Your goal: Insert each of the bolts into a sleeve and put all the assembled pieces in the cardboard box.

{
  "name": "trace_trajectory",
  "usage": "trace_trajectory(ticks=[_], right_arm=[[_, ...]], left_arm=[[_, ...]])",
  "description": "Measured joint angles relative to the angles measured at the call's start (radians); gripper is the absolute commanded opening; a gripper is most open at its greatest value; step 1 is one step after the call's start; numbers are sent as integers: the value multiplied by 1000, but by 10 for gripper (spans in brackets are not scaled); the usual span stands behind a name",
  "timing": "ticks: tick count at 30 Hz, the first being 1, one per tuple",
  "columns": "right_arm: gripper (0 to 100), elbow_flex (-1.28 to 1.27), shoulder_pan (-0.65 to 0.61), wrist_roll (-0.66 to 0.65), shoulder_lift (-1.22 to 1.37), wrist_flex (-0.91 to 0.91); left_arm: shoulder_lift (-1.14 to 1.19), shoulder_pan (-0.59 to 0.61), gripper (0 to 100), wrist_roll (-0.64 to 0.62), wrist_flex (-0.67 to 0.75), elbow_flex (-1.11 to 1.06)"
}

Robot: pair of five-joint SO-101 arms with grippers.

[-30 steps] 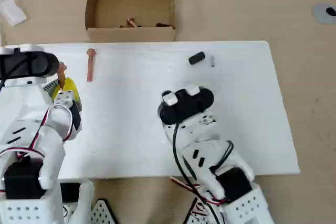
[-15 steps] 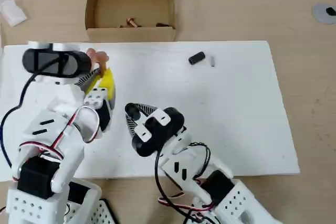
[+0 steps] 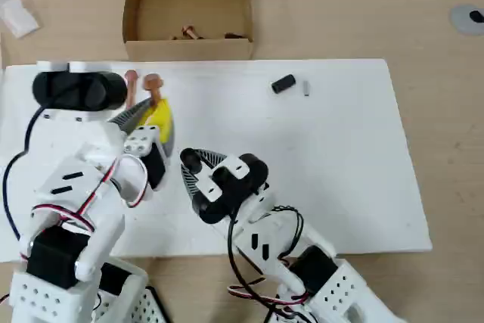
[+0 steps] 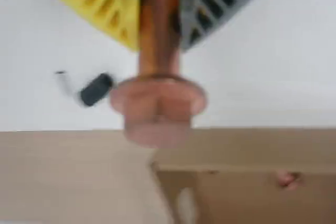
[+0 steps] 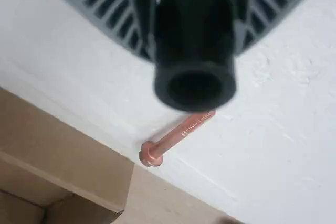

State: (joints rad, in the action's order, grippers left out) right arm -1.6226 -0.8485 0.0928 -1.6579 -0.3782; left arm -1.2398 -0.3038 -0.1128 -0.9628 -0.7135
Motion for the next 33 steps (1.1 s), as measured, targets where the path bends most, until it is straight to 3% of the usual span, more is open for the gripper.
trace_trajectory(ticks=[6,33], right_arm=[[9,0,0,34,0,0],[9,3,0,97,0,2]], left_arm=[[0,-43,3,-2,48,-37],[0,-80,4,-44,18,-69]])
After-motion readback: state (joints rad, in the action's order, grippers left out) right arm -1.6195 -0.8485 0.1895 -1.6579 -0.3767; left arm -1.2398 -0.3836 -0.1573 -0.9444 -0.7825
